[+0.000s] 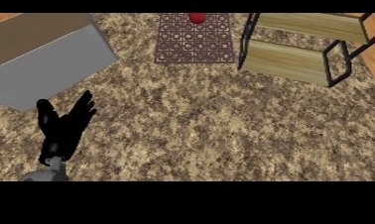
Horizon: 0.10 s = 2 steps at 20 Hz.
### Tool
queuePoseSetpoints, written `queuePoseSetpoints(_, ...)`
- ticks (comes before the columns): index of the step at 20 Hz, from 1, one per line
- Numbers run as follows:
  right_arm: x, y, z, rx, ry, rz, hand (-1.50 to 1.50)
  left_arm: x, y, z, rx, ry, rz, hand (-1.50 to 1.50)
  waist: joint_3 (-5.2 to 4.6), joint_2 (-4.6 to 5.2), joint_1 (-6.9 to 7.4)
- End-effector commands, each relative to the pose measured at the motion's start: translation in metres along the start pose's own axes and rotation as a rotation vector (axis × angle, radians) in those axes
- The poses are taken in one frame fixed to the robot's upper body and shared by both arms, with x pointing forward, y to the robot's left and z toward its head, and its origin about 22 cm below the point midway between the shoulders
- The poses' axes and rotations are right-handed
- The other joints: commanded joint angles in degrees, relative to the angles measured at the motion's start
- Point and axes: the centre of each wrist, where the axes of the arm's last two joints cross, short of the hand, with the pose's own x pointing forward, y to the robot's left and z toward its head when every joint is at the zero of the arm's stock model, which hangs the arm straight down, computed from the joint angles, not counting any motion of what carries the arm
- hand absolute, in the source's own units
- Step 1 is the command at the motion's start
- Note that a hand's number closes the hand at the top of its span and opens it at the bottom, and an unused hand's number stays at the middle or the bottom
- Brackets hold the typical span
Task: Pick the squash from the tray and place it in the tiered shelf
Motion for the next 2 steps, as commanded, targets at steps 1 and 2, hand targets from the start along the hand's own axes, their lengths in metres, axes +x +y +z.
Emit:
queuePoseSetpoints(1,-0.007,-0.059,-0.005,0.033,-0.026,-0.012,-1.5,-0.004,0.011,0.0,0.006,0.007,0.009,0.0,0.02,-0.05,-0.41)
queuePoseSetpoints(2,-0.014,-0.052,-0.006,0.04,-0.008,-0.017,-1.5,0.006,0.011,-0.012,-0.002,-0.013,0.005,0.0,-0.01,0.13,-0.04)
